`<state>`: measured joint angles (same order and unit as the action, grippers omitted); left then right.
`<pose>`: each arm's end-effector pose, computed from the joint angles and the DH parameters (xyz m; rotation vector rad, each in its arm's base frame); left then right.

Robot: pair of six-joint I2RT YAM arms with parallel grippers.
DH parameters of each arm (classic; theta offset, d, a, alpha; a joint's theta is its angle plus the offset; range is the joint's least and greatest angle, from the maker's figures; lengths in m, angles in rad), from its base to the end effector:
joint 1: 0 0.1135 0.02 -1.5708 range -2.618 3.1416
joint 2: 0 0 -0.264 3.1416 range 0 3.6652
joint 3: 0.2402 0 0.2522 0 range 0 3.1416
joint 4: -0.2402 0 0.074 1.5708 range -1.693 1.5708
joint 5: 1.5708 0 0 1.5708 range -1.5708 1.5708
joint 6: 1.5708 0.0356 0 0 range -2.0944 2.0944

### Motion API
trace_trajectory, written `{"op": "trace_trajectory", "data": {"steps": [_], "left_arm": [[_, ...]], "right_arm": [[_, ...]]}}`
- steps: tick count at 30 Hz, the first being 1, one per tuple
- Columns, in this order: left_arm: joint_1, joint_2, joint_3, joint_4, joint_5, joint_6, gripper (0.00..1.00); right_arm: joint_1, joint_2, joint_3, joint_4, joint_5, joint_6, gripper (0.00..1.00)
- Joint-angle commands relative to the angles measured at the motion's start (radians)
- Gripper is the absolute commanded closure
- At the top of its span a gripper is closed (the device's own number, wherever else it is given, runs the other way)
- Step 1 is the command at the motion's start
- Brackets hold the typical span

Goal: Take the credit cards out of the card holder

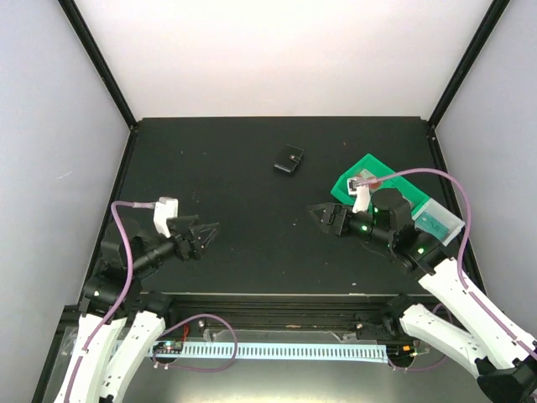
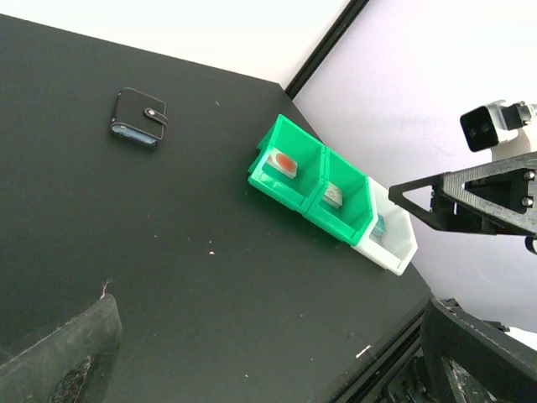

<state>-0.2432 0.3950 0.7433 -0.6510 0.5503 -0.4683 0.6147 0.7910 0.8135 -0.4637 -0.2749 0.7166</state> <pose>0.0787 -0.0387 0.3240 0.1795 1.9425 -0.9946 0.1381 0.1093 0.3205 -0.0795 2.1789 1.0863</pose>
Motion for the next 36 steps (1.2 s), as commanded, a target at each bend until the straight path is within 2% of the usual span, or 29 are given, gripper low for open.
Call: {"op": "trace_trajectory", "data": {"steps": [1,8,15,19,22,25,31,36], "left_arm": [[0.007,-0.009,0.013,-0.005,-0.005,0.028,0.01],[0.007,0.035,-0.025,0.0,-0.029,-0.031,0.01],[0.007,0.066,-0.033,-0.02,-0.078,-0.019,0.01],[0.007,0.029,-0.042,-0.018,-0.133,0.027,0.01],[0.007,-0.004,-0.061,-0.007,-0.157,0.033,0.01],[0.007,-0.028,-0.062,0.006,-0.148,0.047,0.01],[0.008,-0.064,-0.055,-0.005,-0.141,0.083,0.01],[0.008,-0.082,-0.076,0.014,-0.136,0.071,0.01]], "right_arm": [[0.006,0.006,-0.015,0.062,-0.01,0.017,0.0],[0.006,0.11,-0.007,0.183,0.013,0.04,0.0],[0.006,0.325,0.017,0.327,0.077,0.05,0.03],[0.004,0.48,0.044,0.403,0.15,0.057,0.13],[-0.007,0.613,0.085,0.456,0.158,0.078,0.36],[-0.016,0.724,0.139,0.496,0.171,0.099,0.49],[-0.048,0.933,0.255,0.562,0.201,0.146,0.57],[-0.076,1.068,0.321,0.602,0.234,0.197,0.58]]}}
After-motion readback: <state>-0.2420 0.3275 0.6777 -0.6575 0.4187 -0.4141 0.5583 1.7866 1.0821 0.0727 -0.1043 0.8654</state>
